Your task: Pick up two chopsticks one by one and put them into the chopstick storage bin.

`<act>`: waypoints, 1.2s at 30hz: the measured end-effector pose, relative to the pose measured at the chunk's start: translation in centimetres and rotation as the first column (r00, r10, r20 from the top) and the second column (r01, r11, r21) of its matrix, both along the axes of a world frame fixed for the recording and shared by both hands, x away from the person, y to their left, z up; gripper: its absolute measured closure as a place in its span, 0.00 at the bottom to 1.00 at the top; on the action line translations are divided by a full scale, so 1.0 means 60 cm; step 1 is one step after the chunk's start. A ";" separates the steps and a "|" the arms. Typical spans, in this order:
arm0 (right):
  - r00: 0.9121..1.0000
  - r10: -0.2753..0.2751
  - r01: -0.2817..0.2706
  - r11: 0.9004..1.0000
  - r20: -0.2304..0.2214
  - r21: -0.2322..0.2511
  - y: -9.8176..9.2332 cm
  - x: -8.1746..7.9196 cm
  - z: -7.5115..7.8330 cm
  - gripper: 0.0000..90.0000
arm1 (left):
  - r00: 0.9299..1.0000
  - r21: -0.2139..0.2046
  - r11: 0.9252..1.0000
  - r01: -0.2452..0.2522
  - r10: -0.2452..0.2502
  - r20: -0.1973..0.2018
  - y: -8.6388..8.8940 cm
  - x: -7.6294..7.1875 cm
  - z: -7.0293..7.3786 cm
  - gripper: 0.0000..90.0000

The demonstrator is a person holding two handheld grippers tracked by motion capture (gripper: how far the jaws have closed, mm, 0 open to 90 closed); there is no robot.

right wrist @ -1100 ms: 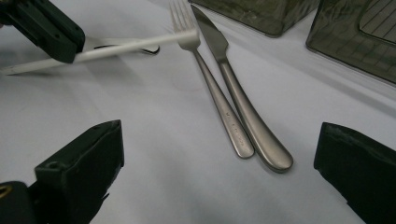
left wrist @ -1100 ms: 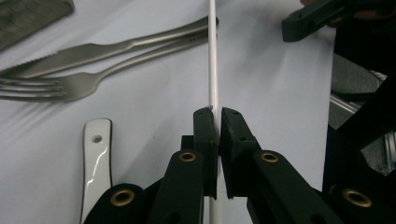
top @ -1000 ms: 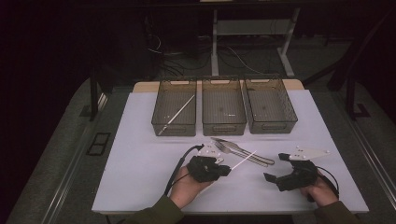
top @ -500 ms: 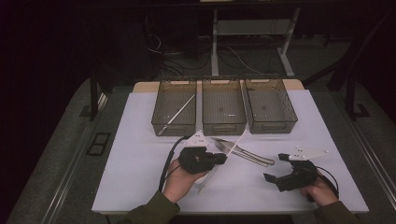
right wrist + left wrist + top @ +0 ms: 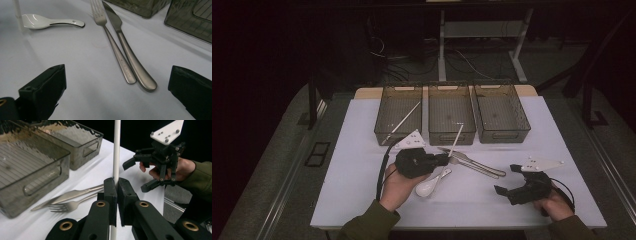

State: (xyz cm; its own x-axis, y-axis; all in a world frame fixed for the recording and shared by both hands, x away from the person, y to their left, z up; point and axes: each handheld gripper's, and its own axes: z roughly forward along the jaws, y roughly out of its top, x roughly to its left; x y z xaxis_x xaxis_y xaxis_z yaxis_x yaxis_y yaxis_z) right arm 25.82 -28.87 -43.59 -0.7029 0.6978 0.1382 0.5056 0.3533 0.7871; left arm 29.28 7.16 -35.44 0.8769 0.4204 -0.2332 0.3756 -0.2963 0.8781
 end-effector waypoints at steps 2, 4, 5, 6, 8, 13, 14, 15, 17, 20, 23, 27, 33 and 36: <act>1.000 0.000 0.000 1.000 0.000 -0.002 0.000 0.000 0.000 0.02 | 1.000 -0.005 1.000 -0.001 0.001 0.007 0.003 0.005 0.004 0.95; 1.000 -0.002 0.002 1.000 0.000 0.000 -0.001 0.000 0.000 0.02 | 1.000 -0.008 1.000 -0.005 0.005 0.018 0.006 0.010 0.009 0.95; 1.000 -0.003 0.003 1.000 0.000 0.000 -0.001 0.001 -0.001 0.02 | 1.000 -0.010 1.000 -0.007 0.007 0.020 0.008 0.013 0.011 0.95; 1.000 -0.006 0.006 1.000 -0.011 0.003 0.000 -0.001 0.000 0.02 | 1.000 -0.009 1.000 -0.008 0.008 0.026 0.010 0.015 0.014 0.95; 1.000 -0.003 0.003 1.000 0.000 0.000 0.000 0.000 -0.001 0.02 | 0.999 -0.001 1.000 -0.014 0.014 0.041 0.014 0.022 0.019 0.95; 1.000 -0.006 0.006 1.000 -0.003 0.001 -0.001 0.001 -0.001 0.02 | 0.997 0.012 0.999 -0.040 0.039 0.069 0.027 0.040 0.034 0.95; 1.000 -0.005 0.005 1.000 -0.001 0.001 -0.001 0.001 -0.001 0.02 | 0.996 0.016 0.999 -0.044 0.043 0.074 0.029 0.044 0.037 0.95; 1.000 -0.006 0.006 1.000 0.000 0.002 0.000 0.001 -0.002 0.02 | 0.996 0.015 0.999 -0.048 0.047 0.075 0.032 0.048 0.041 0.95; 1.000 -0.006 0.006 1.000 -0.001 0.002 0.000 0.001 -0.002 0.02 | 0.995 0.015 0.998 -0.058 0.056 0.083 0.038 0.057 0.049 0.95; 1.000 -0.007 0.007 1.000 0.001 0.003 0.000 0.001 -0.002 0.02 | 0.993 0.027 0.997 -0.068 0.065 0.099 0.045 0.069 0.060 0.95; 1.000 -0.008 0.008 1.000 -0.004 0.003 0.000 0.001 -0.001 0.02 | 0.991 0.028 0.996 -0.084 0.080 0.108 0.052 0.082 0.069 0.95; 1.000 -0.005 0.005 1.000 0.000 -0.001 -0.001 0.001 -0.002 0.02 | 0.987 0.034 0.994 -0.107 0.102 0.122 0.060 0.097 0.082 0.95; 1.000 -0.007 0.007 1.000 -0.002 -0.002 -0.001 0.001 -0.001 0.02 | 0.980 0.017 0.990 -0.140 0.136 0.145 0.073 0.120 0.101 0.95; 1.000 -0.006 0.006 1.000 -0.001 -0.003 -0.001 0.001 -0.002 0.02 | 0.976 0.021 0.989 -0.146 0.140 0.165 0.081 0.133 0.114 0.95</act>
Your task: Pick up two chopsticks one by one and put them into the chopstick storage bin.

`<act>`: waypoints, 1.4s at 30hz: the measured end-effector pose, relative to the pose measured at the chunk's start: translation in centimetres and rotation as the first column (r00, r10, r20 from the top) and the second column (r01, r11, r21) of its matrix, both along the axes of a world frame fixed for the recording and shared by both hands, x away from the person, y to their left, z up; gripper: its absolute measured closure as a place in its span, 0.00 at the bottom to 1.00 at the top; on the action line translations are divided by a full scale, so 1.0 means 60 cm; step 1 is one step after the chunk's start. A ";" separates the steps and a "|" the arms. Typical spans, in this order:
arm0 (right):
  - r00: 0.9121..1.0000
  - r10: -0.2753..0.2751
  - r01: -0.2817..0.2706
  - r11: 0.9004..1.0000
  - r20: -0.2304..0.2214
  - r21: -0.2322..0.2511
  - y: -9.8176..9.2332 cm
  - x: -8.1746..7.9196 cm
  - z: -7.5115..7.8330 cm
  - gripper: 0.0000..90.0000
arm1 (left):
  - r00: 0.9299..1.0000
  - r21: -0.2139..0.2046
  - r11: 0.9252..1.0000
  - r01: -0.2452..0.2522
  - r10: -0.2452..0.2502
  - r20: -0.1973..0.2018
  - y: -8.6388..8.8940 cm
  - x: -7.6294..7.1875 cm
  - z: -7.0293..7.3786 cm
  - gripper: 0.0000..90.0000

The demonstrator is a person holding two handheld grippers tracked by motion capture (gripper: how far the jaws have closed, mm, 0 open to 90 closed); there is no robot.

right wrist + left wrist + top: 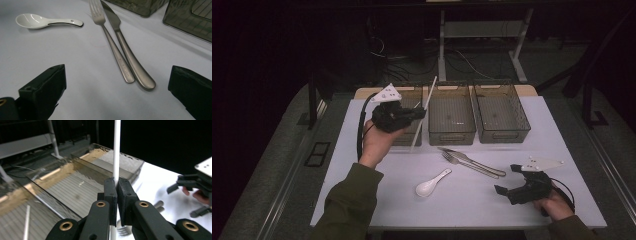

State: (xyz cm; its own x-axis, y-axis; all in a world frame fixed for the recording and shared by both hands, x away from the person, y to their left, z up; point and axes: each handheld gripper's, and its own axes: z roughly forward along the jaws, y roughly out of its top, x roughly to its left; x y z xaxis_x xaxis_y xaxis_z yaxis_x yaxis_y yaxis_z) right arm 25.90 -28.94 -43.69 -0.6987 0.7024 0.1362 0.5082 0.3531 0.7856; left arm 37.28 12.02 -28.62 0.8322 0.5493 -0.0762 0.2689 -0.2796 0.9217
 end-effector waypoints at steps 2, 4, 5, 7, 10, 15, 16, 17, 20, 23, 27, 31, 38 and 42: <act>1.000 -0.003 0.003 1.000 0.001 0.000 0.000 0.000 0.000 0.02 | 1.000 -0.001 1.000 -0.011 0.011 0.019 0.003 0.009 0.007 0.95; 1.000 0.003 -0.003 1.000 0.000 -0.001 0.000 0.000 0.000 0.02 | 0.999 -0.003 1.000 -0.022 0.022 0.031 0.008 0.018 0.015 0.95; 1.000 0.001 -0.001 1.000 -0.001 0.000 0.000 0.000 0.000 0.02 | 0.999 -0.007 1.000 -0.028 0.028 0.036 0.010 0.023 0.019 0.95; 1.000 0.001 -0.001 1.000 0.001 0.000 0.000 0.000 0.000 0.02 | 0.998 -0.004 0.999 -0.040 0.041 0.056 0.015 0.032 0.025 0.95; 1.000 0.002 -0.002 1.000 0.002 -0.002 0.000 0.001 -0.001 0.02 | 0.996 -0.010 0.999 -0.051 0.052 0.069 0.021 0.049 0.024 0.95; 1.000 0.001 -0.001 1.000 0.000 0.000 0.000 0.000 0.000 0.02 | 0.993 0.015 0.996 -0.093 0.092 0.068 0.027 0.074 0.012 0.95; 1.000 0.001 -0.001 1.000 0.001 0.000 0.000 0.000 0.000 0.02 | 0.993 0.023 0.994 -0.103 0.101 0.067 0.028 0.079 0.008 0.95; 1.000 0.001 -0.001 1.000 0.000 0.000 0.000 0.000 0.000 0.02 | 0.992 0.030 0.993 -0.113 0.110 0.066 0.029 0.084 0.005 0.95; 1.000 0.004 -0.004 1.000 0.001 0.000 0.000 0.000 -0.001 0.02 | 0.988 0.045 0.989 -0.144 0.142 0.056 0.036 0.099 -0.006 0.95; 1.000 0.001 -0.001 1.000 0.000 -0.001 -0.001 0.000 0.000 0.02 | 0.986 0.073 0.984 -0.163 0.161 0.038 0.045 0.114 -0.021 0.95; 1.000 0.003 -0.003 1.000 -0.001 0.001 -0.001 0.000 0.000 0.02 | 0.983 0.100 0.978 -0.183 0.184 0.006 0.052 0.129 -0.040 0.95; 1.000 0.004 -0.004 1.000 -0.001 0.000 -0.001 0.000 0.000 0.02 | 0.981 0.151 0.971 -0.185 0.190 -0.024 0.056 0.138 -0.059 0.95; 1.000 0.006 -0.006 1.000 -0.002 -0.002 0.000 0.000 -0.001 0.02 | 0.977 0.222 0.959 -0.179 0.200 -0.078 0.063 0.144 -0.094 0.95; 1.000 0.007 -0.007 1.000 -0.001 -0.003 0.000 0.000 -0.001 0.02 | 0.977 0.258 0.951 -0.167 0.196 -0.088 0.066 0.145 -0.104 0.95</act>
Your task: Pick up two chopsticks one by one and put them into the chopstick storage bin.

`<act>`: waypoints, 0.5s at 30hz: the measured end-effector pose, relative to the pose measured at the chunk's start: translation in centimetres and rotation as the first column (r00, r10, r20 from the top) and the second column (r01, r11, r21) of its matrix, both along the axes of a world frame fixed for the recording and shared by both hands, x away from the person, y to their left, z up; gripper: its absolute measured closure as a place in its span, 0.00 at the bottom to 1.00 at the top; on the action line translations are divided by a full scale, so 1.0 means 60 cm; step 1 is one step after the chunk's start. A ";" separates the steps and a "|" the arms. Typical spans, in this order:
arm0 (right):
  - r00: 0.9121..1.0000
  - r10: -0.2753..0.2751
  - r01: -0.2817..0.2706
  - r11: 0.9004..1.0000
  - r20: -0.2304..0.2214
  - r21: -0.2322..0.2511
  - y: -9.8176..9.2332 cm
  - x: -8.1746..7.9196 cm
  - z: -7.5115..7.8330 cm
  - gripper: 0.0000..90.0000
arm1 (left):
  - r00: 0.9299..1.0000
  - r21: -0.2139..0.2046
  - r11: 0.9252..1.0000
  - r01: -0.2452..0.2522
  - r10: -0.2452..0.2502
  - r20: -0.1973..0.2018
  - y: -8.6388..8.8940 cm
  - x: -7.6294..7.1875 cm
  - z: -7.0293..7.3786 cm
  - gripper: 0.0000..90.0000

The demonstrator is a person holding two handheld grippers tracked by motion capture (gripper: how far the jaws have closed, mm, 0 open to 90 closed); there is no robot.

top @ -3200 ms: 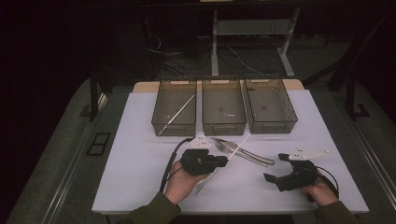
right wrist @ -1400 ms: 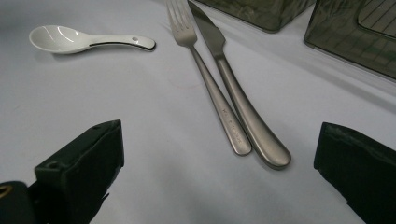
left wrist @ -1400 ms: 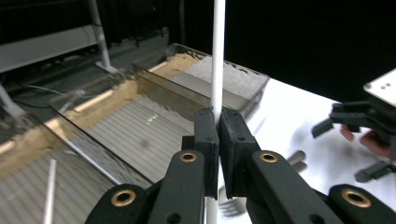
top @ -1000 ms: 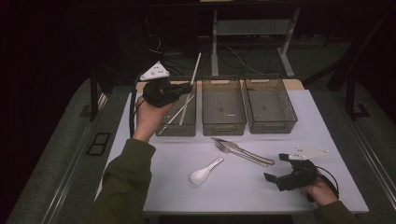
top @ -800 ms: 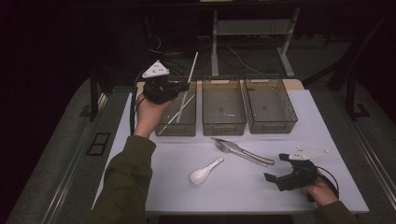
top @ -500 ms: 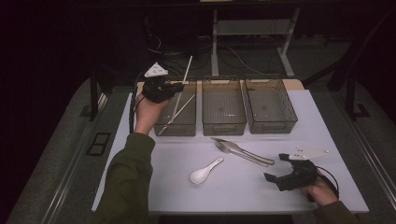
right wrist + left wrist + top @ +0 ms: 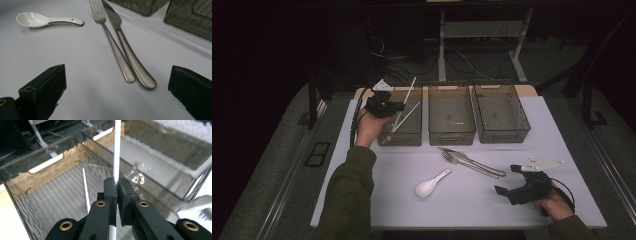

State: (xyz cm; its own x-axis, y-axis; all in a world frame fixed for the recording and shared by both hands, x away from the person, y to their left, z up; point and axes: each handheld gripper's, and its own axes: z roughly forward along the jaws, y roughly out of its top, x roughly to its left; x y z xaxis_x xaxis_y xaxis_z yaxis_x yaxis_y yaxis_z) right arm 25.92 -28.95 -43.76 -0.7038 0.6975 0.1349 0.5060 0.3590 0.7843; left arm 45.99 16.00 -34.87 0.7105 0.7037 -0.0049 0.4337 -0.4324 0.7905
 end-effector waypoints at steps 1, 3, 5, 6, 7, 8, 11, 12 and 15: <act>1.000 0.000 0.000 1.000 0.000 0.000 0.000 0.000 0.000 0.02 | 1.000 0.003 1.000 0.002 -0.002 -0.003 0.001 0.001 -0.001 0.95; 1.000 -0.001 0.001 1.000 -0.001 -0.001 0.000 0.000 0.000 0.02 | 1.000 0.016 1.000 -0.003 0.003 -0.010 0.003 0.001 -0.004 0.95; 1.000 -0.001 0.001 1.000 -0.002 -0.002 0.000 0.000 0.000 0.02 | 1.000 0.021 1.000 -0.005 0.006 -0.014 0.005 0.002 -0.007 0.95; 1.000 -0.001 0.001 1.000 -0.001 -0.002 0.000 0.000 0.000 0.02 | 1.000 0.023 1.000 -0.007 0.007 -0.016 0.006 0.003 -0.008 0.95; 1.000 0.000 0.000 1.000 -0.001 -0.002 0.000 0.000 0.000 0.02 | 1.000 0.020 1.000 -0.009 0.010 -0.015 0.007 0.004 -0.009 0.95; 1.000 0.000 0.000 1.000 -0.001 -0.002 0.000 0.000 0.000 0.02 | 1.000 0.021 1.000 -0.014 0.014 -0.016 0.007 0.005 -0.009 0.95; 1.000 -0.001 0.001 1.000 -0.004 -0.002 0.000 0.000 -0.001 0.02 | 0.999 0.042 0.998 -0.041 0.041 -0.019 0.006 0.009 -0.014 0.94; 1.000 -0.001 0.001 1.000 -0.003 -0.002 0.001 0.001 -0.001 0.02 | 0.998 0.042 0.998 -0.050 0.051 -0.022 0.006 0.011 -0.016 0.94; 1.000 -0.001 0.001 1.000 -0.003 -0.003 0.001 0.000 -0.001 0.02 | 0.997 0.062 0.996 -0.066 0.068 -0.026 0.001 0.018 -0.023 0.94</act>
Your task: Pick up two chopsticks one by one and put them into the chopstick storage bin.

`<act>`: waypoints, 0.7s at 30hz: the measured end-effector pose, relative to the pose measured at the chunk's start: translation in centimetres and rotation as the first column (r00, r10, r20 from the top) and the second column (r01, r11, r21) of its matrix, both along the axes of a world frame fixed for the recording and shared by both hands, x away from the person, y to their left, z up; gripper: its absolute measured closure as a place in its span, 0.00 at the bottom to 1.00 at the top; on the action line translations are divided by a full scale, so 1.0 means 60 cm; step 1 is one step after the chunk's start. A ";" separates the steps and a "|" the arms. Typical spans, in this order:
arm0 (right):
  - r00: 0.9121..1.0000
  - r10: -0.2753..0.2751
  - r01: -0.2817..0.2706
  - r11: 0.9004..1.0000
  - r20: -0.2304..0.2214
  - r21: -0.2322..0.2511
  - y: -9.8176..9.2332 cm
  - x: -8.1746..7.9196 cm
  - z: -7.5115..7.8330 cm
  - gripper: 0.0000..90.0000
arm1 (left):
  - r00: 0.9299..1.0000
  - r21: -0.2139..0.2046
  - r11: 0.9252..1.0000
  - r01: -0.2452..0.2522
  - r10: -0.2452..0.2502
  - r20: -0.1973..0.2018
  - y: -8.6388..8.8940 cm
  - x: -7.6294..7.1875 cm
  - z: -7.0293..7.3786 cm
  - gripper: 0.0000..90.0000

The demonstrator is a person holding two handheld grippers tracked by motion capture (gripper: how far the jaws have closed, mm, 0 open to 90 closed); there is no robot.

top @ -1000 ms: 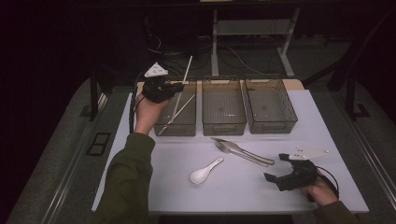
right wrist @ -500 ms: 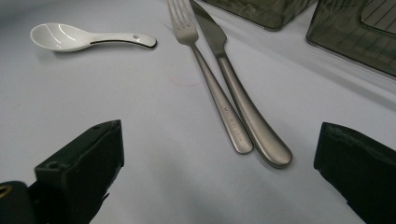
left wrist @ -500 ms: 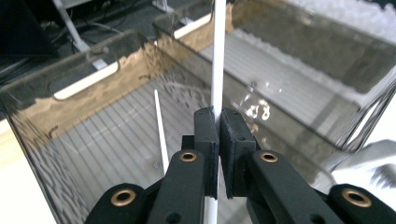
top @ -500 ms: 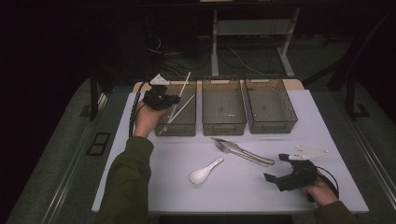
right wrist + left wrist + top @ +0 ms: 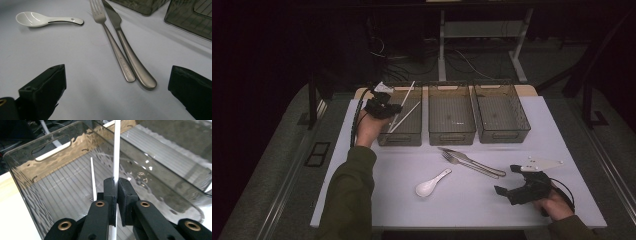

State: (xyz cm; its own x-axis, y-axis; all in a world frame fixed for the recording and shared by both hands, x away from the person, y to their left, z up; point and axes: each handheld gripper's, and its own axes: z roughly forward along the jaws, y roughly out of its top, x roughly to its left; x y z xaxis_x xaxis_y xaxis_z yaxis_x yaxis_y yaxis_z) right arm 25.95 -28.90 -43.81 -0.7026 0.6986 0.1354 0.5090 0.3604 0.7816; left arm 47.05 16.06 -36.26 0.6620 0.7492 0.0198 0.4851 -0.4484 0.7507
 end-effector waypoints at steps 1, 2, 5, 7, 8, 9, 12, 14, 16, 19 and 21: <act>1.000 0.000 0.000 1.000 0.000 0.000 0.000 0.000 0.000 0.02 | 1.000 0.000 1.000 -0.006 0.006 -0.004 -0.002 0.002 -0.002 0.94; 1.000 0.000 0.000 1.000 0.000 0.001 0.000 0.000 0.000 0.02 | 1.000 0.004 1.000 -0.015 0.015 -0.007 -0.004 0.004 -0.005 0.93; 1.000 0.003 -0.003 1.000 0.000 0.000 0.000 0.000 0.000 0.02 | 0.999 0.025 0.999 -0.030 0.031 -0.019 -0.009 0.011 -0.012 0.93; 1.000 0.005 -0.005 1.000 0.000 0.000 0.000 0.000 0.000 0.02 | 0.999 0.033 0.999 -0.042 0.043 -0.026 -0.014 0.014 -0.018 0.93; 1.000 0.005 -0.005 1.000 -0.001 0.001 0.000 0.000 0.000 0.02 | 0.998 0.039 0.998 -0.048 0.049 -0.029 -0.016 0.016 -0.021 0.93; 1.000 0.006 -0.006 1.000 -0.002 0.001 0.000 -0.001 0.000 0.02 | 0.998 0.052 0.997 -0.054 0.056 -0.034 -0.018 0.018 -0.022 0.93; 1.000 0.007 -0.007 1.000 -0.003 0.002 0.000 -0.001 0.000 0.02 | 0.996 0.068 0.995 -0.073 0.076 -0.043 -0.024 0.021 -0.028 0.92; 1.000 0.009 -0.009 1.000 -0.001 0.002 0.000 -0.001 0.000 0.02 | 0.995 0.076 0.994 -0.084 0.088 -0.044 -0.025 0.022 -0.030 0.91; 1.000 0.009 -0.009 1.000 -0.001 0.002 0.000 -0.001 0.000 0.02 | 0.995 0.069 0.994 -0.088 0.091 -0.041 -0.025 0.022 -0.029 0.91; 1.000 0.010 -0.010 1.000 -0.001 0.003 0.000 -0.001 0.000 0.02 | 0.996 0.054 0.995 -0.080 0.082 -0.032 -0.026 0.019 -0.024 0.89; 1.000 0.009 -0.009 1.000 -0.001 0.002 0.000 -0.001 0.000 0.02 | 0.997 0.036 0.997 -0.071 0.072 -0.023 -0.027 0.017 -0.020 0.88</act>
State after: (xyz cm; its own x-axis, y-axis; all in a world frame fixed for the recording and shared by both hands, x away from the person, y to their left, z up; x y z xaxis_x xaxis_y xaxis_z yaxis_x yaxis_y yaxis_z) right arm 25.88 -28.88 -43.80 -0.7089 0.6918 0.1374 0.5066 0.3639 0.7816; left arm 48.06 14.45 -37.46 0.6074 0.7938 0.0313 0.5347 -0.4377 0.7228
